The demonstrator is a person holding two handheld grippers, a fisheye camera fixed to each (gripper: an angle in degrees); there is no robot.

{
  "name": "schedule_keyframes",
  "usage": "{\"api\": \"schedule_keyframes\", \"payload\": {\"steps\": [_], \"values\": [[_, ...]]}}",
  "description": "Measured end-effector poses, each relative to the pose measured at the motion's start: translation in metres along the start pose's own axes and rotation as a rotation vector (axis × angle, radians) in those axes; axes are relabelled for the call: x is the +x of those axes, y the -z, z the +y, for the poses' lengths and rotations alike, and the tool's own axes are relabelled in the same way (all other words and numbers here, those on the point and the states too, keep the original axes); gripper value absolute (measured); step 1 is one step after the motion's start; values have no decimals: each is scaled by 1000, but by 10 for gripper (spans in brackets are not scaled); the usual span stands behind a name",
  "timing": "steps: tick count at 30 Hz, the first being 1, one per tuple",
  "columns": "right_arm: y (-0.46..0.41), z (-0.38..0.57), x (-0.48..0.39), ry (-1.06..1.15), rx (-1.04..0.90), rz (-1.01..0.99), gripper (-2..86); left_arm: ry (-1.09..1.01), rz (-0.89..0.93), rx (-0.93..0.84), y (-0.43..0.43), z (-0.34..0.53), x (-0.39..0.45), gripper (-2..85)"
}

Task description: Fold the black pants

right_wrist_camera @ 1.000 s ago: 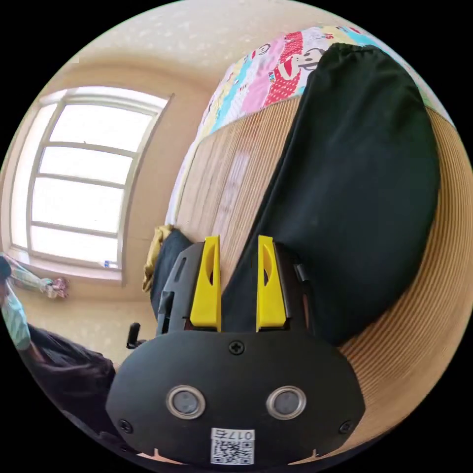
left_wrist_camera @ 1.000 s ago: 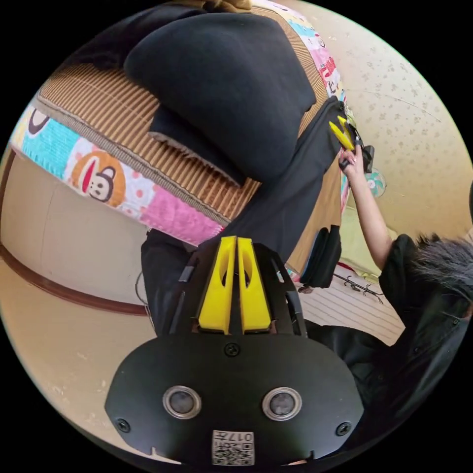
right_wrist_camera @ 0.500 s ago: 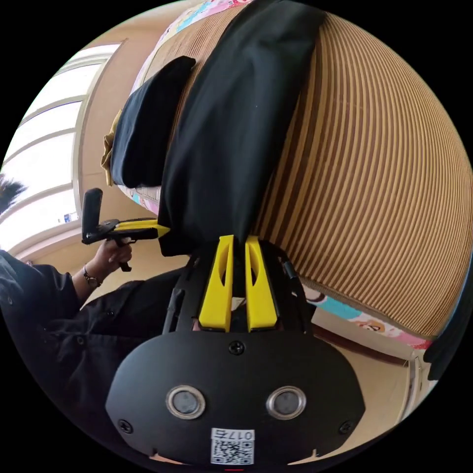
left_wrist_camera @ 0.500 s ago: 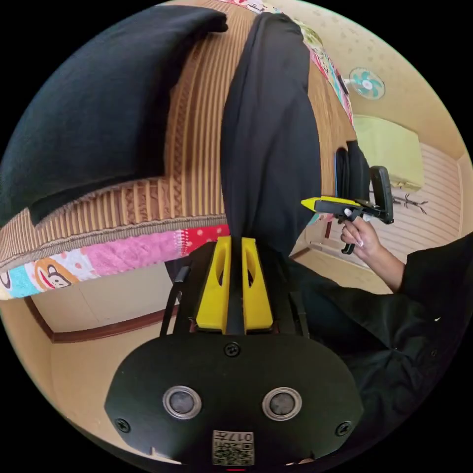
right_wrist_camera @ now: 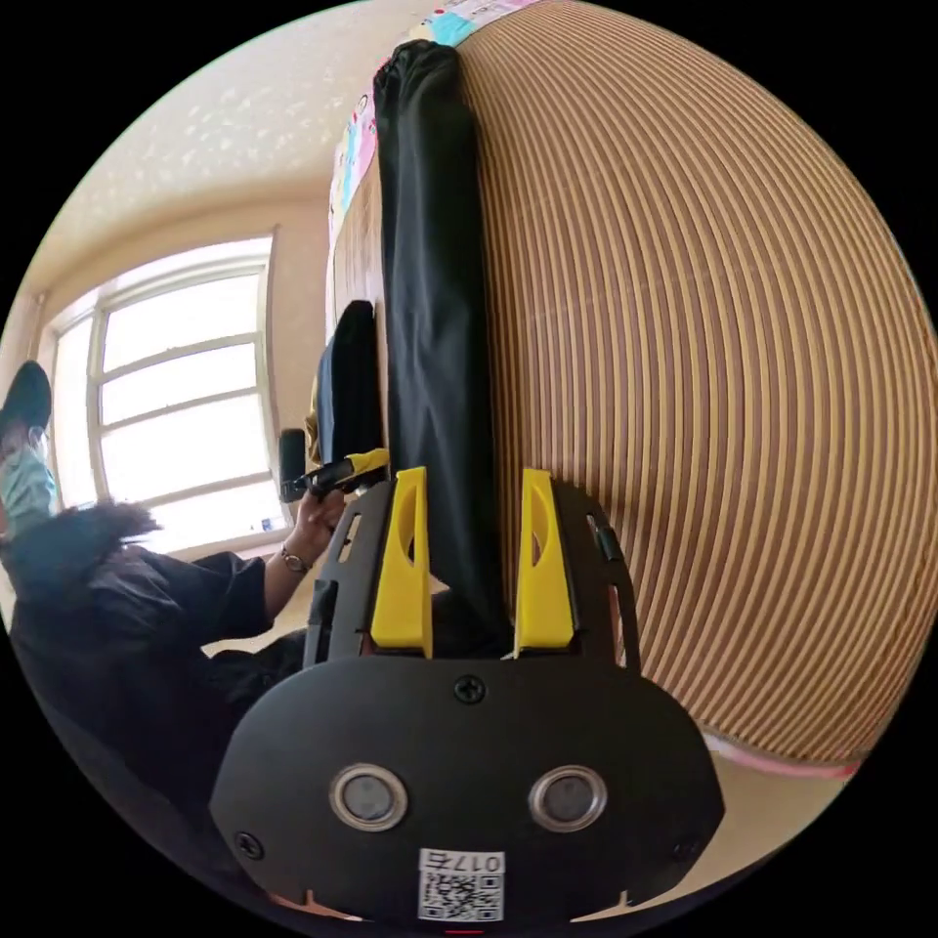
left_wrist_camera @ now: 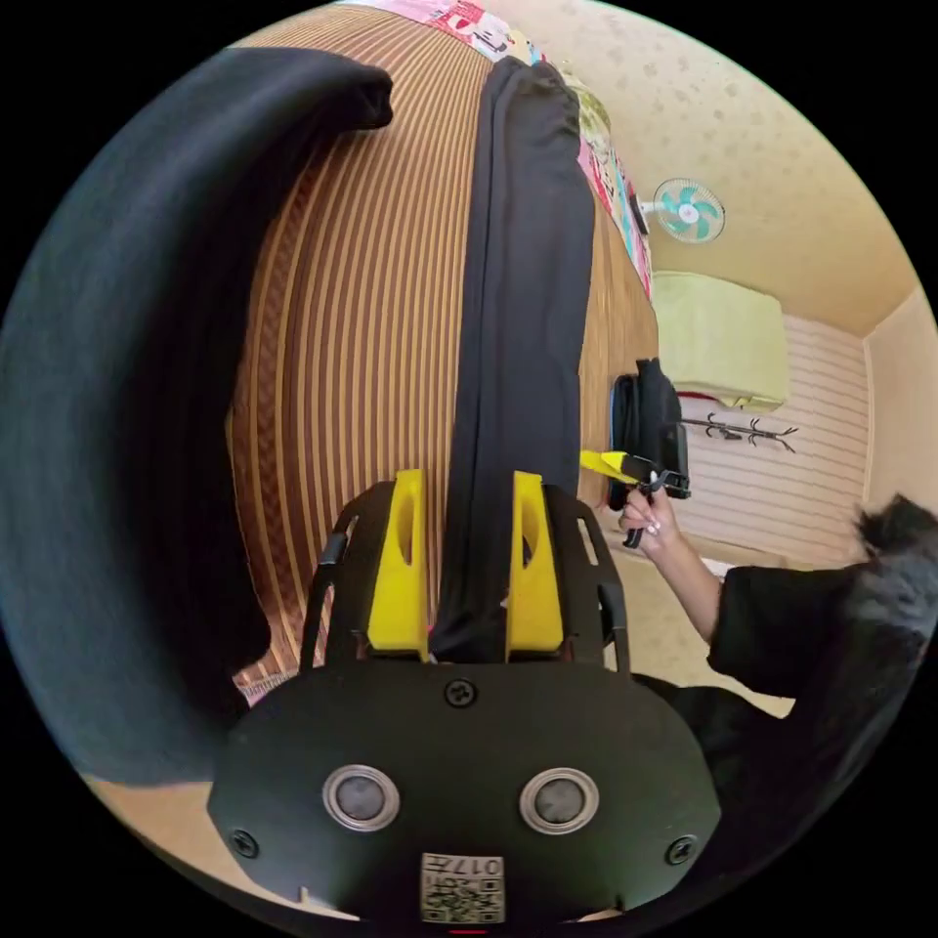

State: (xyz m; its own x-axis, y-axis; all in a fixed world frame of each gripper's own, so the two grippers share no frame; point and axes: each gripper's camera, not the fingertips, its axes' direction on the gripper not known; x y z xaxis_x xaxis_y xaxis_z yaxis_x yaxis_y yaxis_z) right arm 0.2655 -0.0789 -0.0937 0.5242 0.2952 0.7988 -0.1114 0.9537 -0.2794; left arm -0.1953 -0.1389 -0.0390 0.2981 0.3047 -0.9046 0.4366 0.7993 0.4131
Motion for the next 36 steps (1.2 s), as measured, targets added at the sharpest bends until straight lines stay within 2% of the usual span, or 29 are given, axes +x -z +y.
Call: {"api": "schedule_keyframes", "payload": {"steps": [2, 7, 10, 12, 18, 24, 26, 28, 32, 36], "values": [[-5, -40, 19, 19, 0, -127, 113, -20, -1, 11, -4, -22, 0, 112], [-25, -86, 35, 1, -94, -260, 70, 7, 64, -51, -26, -57, -4, 72], [-11, -72, 21, 72, -72, -357, 42, 34, 257, -67, -25, -53, -11, 46], [12, -52, -2, 127, -19, -393, 33, -58, 425, 3, 5, -29, 12, 39], [117, 34, -145, 451, 97, -482, 14, -450, 603, 194, 135, 59, 146, 37], [226, 89, -329, 860, 196, -452, 8, -894, 629, 357, 257, 118, 310, 38], [256, 95, -383, 978, 218, -438, 6, -958, 637, 425, 282, 122, 340, 38], [267, 83, -408, 955, 232, -337, 6, -904, 594, 483, 296, 111, 355, 40], [248, 12, -409, 771, 197, -60, 4, -662, 355, 522, 279, 49, 342, 39], [222, -53, -375, 616, 173, -29, 4, -543, 288, 501, 227, -4, 305, 39]]}}
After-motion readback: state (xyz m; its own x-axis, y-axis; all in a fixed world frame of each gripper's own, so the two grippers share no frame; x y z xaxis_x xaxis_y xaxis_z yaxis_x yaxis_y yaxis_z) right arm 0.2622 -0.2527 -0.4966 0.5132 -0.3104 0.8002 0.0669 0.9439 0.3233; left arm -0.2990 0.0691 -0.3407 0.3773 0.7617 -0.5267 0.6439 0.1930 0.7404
